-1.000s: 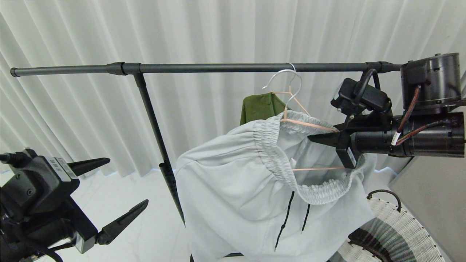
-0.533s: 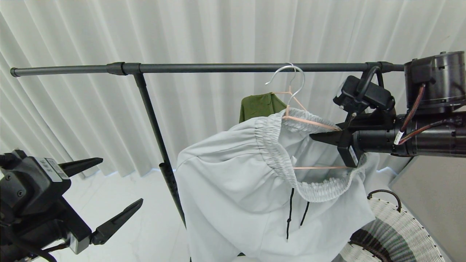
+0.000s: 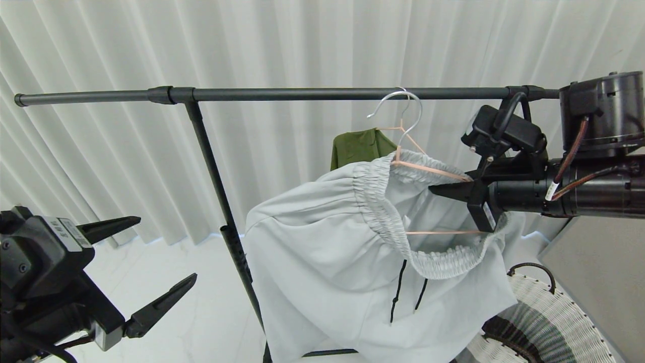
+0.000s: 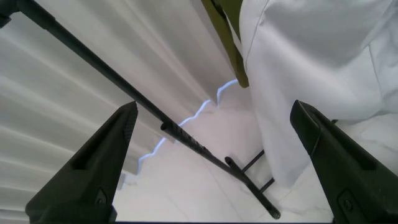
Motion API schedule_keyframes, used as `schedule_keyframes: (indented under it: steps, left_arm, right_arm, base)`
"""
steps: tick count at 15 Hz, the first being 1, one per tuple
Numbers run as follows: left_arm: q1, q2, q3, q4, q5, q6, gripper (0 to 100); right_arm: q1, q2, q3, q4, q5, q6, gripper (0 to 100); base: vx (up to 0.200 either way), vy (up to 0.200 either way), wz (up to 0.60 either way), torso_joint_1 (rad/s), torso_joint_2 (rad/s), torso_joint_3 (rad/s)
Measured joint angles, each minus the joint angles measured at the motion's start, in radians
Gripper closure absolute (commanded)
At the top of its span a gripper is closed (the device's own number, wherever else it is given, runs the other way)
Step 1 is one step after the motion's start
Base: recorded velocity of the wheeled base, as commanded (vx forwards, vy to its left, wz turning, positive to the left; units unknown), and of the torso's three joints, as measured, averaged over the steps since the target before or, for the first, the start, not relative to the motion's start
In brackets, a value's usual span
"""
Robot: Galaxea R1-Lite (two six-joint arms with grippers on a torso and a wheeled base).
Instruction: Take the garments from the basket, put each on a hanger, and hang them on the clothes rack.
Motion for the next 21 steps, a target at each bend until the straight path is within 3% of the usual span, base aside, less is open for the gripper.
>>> schedule_keyframes:
  steps: [4, 12, 17, 21]
  left_arm:
    - [0.001, 0.0, 0.0, 0.0, 0.0, 0.0, 0]
    - [0.001, 0.002, -0.002, -0.001, 0.028, 0.0, 0]
    - [0.0, 0.002, 0.003, -0.001, 0.027, 0.001, 0]
    - [0.0, 0.002, 0.003, 0.0, 0.027, 0.001, 0]
  right_arm:
    - [0.0, 0.0, -0.001, -0.001, -0.041, 0.027, 100]
    - [-0.018, 0.001, -0.001, -0.002, -0.075, 0.032, 100]
    - [-0.037, 0.003, -0.002, 0.007, -0.188, 0.051, 100]
    - [-0.033, 0.031, -0.009, 0.021, -0.414, 0.199, 100]
  base:
    - [0.0, 0.0, 0.0, 0.0, 0.0, 0.0]
    - [0.0, 0.2, 0.0, 0.003, 0.0, 0.003]
    - [0.0, 0.0, 0.0, 0.0, 0.0, 0.0]
    - [0.0, 0.0, 0.0, 0.0, 0.0, 0.0]
